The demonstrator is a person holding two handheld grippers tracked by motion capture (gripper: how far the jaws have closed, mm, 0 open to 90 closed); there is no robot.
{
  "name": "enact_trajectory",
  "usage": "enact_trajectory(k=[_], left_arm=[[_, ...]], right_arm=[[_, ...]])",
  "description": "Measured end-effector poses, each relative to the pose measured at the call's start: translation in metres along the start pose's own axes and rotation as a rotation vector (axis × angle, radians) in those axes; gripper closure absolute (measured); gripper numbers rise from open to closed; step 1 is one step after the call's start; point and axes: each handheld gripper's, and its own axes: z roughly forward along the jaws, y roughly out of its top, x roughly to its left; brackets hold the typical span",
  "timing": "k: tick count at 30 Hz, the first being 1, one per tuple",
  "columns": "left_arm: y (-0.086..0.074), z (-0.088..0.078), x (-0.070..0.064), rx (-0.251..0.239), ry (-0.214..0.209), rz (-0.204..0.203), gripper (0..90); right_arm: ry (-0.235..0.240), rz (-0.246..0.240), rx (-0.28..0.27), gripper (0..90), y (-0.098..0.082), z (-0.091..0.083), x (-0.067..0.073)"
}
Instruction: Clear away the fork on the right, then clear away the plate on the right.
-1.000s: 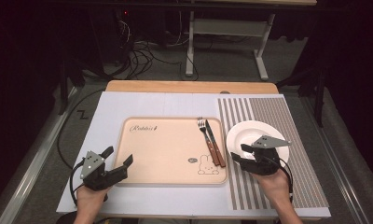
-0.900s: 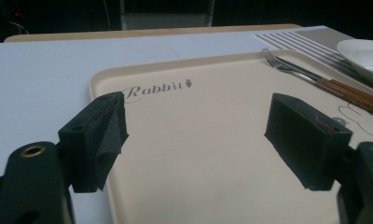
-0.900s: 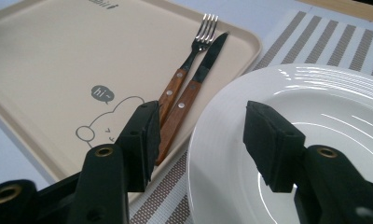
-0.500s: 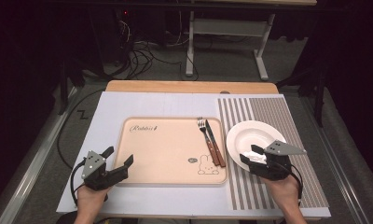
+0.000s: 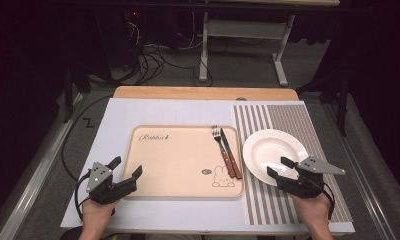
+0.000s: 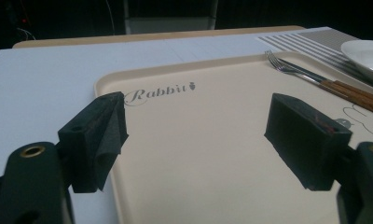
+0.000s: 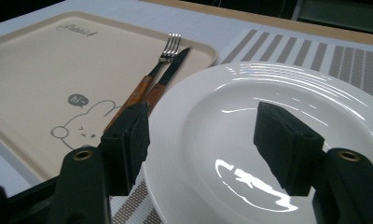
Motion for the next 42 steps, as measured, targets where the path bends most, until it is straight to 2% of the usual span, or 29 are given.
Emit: enact_trajectory(k=[6, 10, 15, 18, 20, 25, 30, 34, 36, 39, 42], left_arm=[[0.001, 0.000, 0.000, -0.010, 0.009, -0.003, 20.9], [0.001, -0.001, 0.000, -0.013, -0.006, -0.010, 20.9], [0.001, 0.000, -0.001, -0.006, -0.028, 0.001, 20.9], [0.000, -0.001, -0.002, -0.009, -0.023, 0.017, 20.9], [0.001, -0.001, -0.002, -0.014, -0.019, 0.012, 21.0], [0.001, 0.000, 0.000, -0.015, -0.022, 0.005, 21.2], [0.001, -0.002, -0.001, -0.017, -0.028, 0.010, 21.2], [0.001, -0.001, 0.000, -0.017, -0.026, 0.003, 21.2], [0.001, -0.001, 0.000, -0.015, -0.024, 0.007, 21.2], [0.001, -0.001, 0.000, -0.012, -0.021, 0.011, 21.2], [0.001, 0.000, 0.000, -0.010, -0.020, 0.008, 21.2]], right_arm=[[-0.009, 0.007, -0.014, 35.3, -0.009, -0.003, -0.003], [-0.013, 0.022, -0.039, 34.0, -0.015, -0.010, -0.006], [-0.039, 0.093, -0.075, 32.6, -0.029, -0.024, -0.011], [-0.060, 0.103, -0.096, 31.9, -0.030, -0.030, -0.014], [-0.065, 0.107, -0.105, 31.9, -0.031, -0.030, -0.016], [-0.087, 0.109, -0.068, 32.1, -0.033, -0.026, -0.016], [-0.090, 0.109, -0.072, 31.8, -0.032, -0.027, -0.018], [-0.101, 0.150, -0.092, 29.2, -0.032, -0.028, -0.021], [-0.096, 0.164, -0.082, 29.1, -0.032, -0.026, -0.023], [-0.090, 0.159, -0.066, 29.3, -0.032, -0.023, -0.027], [-0.087, 0.168, -0.075, 29.6, -0.032, -0.024, -0.028]])
